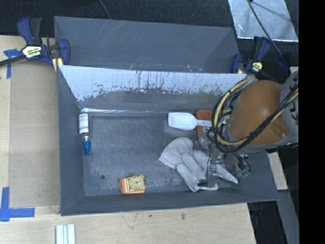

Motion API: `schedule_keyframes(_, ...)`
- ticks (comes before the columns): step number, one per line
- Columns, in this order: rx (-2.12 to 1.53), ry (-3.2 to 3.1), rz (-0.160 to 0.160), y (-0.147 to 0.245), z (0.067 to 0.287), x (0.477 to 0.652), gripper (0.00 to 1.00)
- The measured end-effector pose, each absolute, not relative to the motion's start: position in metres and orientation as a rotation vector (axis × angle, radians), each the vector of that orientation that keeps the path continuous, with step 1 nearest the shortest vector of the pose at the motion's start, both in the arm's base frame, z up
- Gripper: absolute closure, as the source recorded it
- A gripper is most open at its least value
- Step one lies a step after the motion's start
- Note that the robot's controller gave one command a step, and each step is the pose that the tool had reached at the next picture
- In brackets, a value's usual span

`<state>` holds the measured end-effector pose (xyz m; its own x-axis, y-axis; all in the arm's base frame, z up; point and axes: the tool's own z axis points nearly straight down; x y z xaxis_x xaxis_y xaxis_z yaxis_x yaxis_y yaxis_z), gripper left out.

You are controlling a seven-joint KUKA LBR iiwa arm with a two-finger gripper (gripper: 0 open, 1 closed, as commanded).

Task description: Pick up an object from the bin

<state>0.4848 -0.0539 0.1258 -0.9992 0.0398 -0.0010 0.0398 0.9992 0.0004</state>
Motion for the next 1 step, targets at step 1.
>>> schedule_keyframes(1,0.485,3.101,0.0,-0.0496,0.0789,0.4839,0.0)
